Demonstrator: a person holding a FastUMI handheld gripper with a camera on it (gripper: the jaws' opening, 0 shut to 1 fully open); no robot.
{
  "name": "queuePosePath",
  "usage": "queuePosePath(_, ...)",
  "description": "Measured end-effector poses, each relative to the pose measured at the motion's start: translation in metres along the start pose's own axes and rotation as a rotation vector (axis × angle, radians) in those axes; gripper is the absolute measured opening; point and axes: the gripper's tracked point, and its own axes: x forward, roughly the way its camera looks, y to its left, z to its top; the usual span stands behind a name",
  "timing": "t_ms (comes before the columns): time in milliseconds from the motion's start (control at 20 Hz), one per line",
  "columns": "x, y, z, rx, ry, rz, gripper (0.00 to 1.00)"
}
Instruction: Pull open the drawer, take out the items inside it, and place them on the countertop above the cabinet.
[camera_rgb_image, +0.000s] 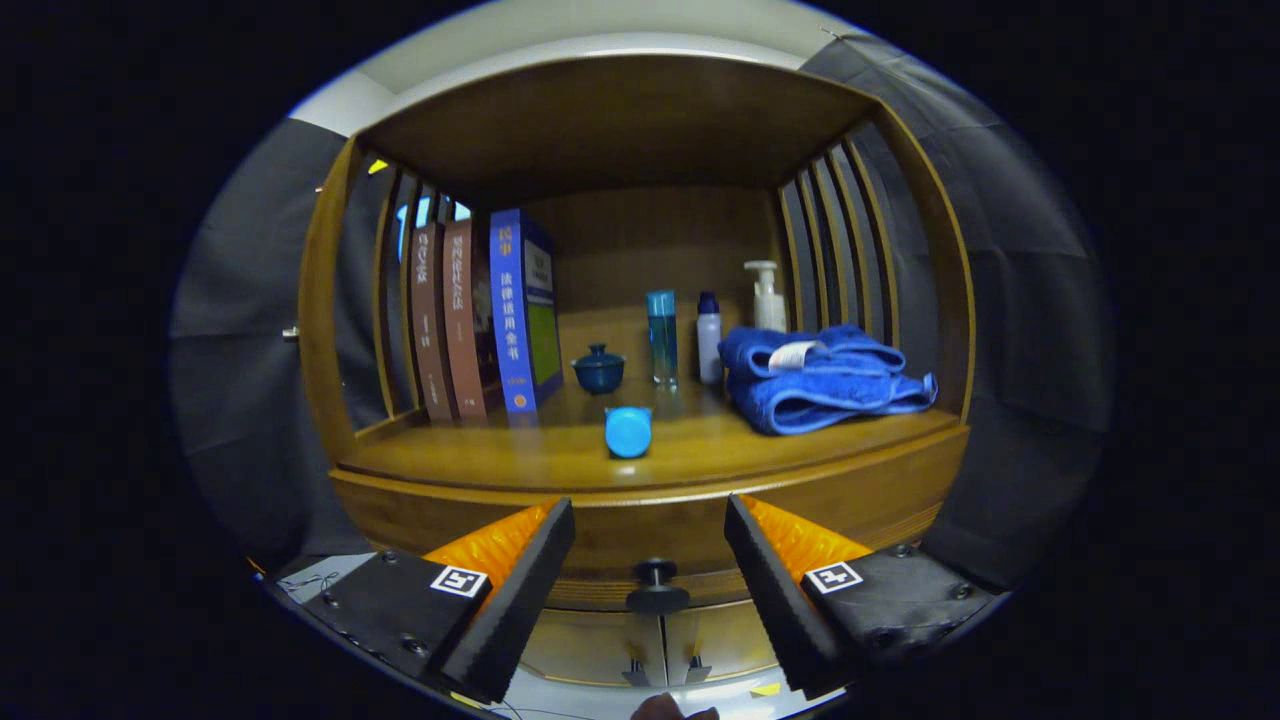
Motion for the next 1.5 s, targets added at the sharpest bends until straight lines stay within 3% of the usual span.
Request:
queuePosePath(300,-0.051,0.011,0.083,-0.009,-0.097,0.047,0.99)
queuePosePath(800,-0.153,-0.002,0.180,0.024,-0.125,0.149,0.99)
queuePosePath(1200,-0.230,-0.050,0.217,-0.002,-0.174,0.125,0.99)
queuePosePath(1500,-0.261,-0.046,0.235,-0.019,-0.208,0.174,0.99)
